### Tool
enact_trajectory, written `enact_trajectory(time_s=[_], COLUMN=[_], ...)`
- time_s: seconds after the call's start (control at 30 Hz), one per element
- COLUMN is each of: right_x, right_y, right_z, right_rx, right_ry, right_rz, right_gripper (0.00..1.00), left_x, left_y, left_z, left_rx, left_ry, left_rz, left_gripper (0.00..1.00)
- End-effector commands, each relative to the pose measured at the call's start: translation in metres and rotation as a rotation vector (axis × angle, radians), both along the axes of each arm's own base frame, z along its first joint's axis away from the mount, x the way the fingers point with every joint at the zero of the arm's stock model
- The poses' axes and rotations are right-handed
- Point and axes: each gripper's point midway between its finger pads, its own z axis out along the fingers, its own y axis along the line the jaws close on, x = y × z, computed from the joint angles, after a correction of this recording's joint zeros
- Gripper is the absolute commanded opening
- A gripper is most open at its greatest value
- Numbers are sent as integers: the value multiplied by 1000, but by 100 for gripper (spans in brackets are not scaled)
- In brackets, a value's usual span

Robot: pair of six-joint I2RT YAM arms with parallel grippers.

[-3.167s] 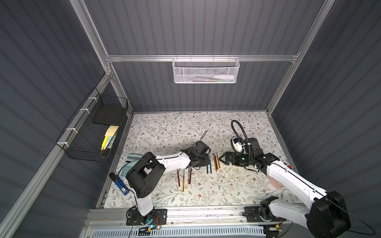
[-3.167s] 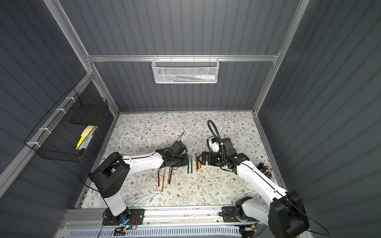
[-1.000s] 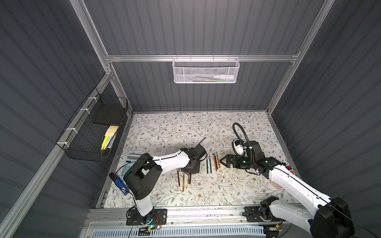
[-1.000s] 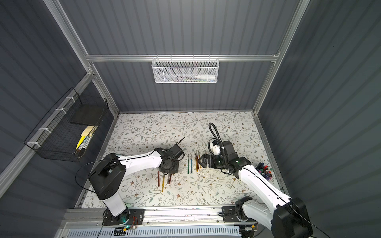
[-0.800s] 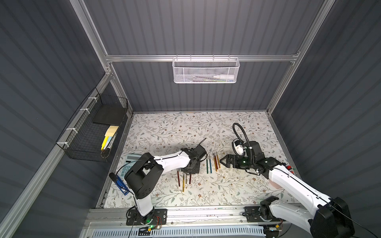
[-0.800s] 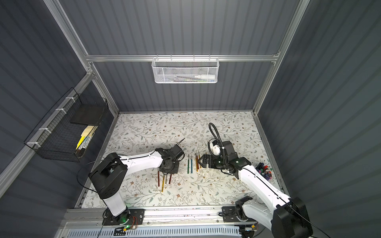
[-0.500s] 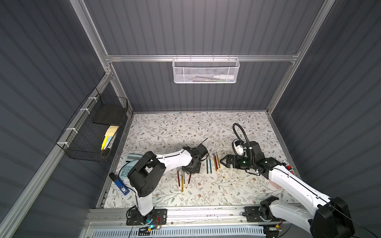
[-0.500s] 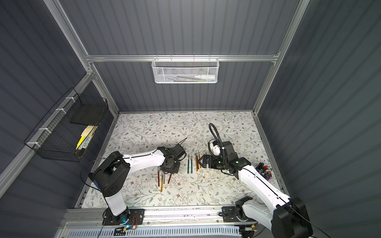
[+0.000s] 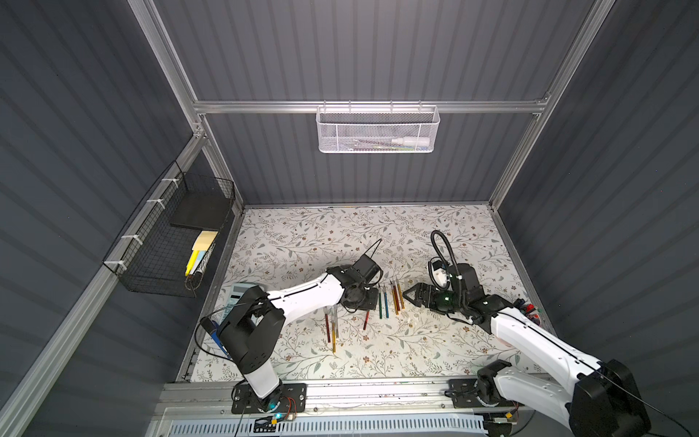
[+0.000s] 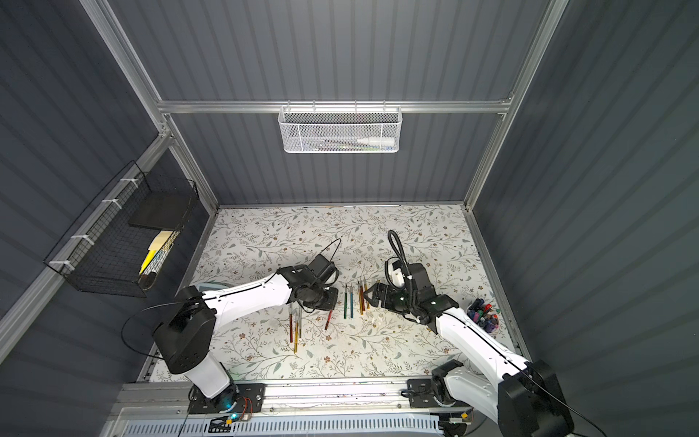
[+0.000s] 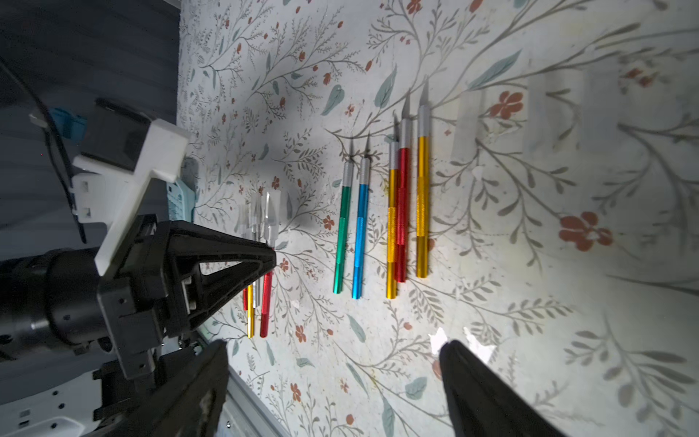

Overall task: Remove protective caps from carving knives
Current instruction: Pick up the carving knife from the center of the board.

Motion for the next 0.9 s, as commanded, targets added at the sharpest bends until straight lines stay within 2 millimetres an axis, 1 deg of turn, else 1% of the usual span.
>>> enact_trajectory(time_s=[0.0,0.1,0.2,0.4,0.6,0.7,0.73,0.87], right_x=[6,8,10,16,18,20,20,22], right_y=[17,22,26,32,40,42,43,48], right_z=[17,19,21,18,16,19,11,10], right_rx=[118,150,166,169,172,176,166,168], right_ry=[-23,-21,-22,-15,-7,-19,4,10], right_rz=[16,21,24,23,38,37,37,46], right_gripper=[83,76,67,61,56,54,53,44], left_x=[-6,-6,-12,-17,-21,-24,-24,-25], left_y=[-29,-38,-44,-53,-58,-59,-60,-61], left_z=[24,34,40,51,55,58,59,60], left_rx=[-195,-259,-308,-392,-440,-459,-464,-475], left_ry=[16,4,17,13,23,26,26,28], left_rz=[-66,-94,-130,-172,-189,-201,-205,-214], left_gripper=[6,6,6,6,6,6,6,6])
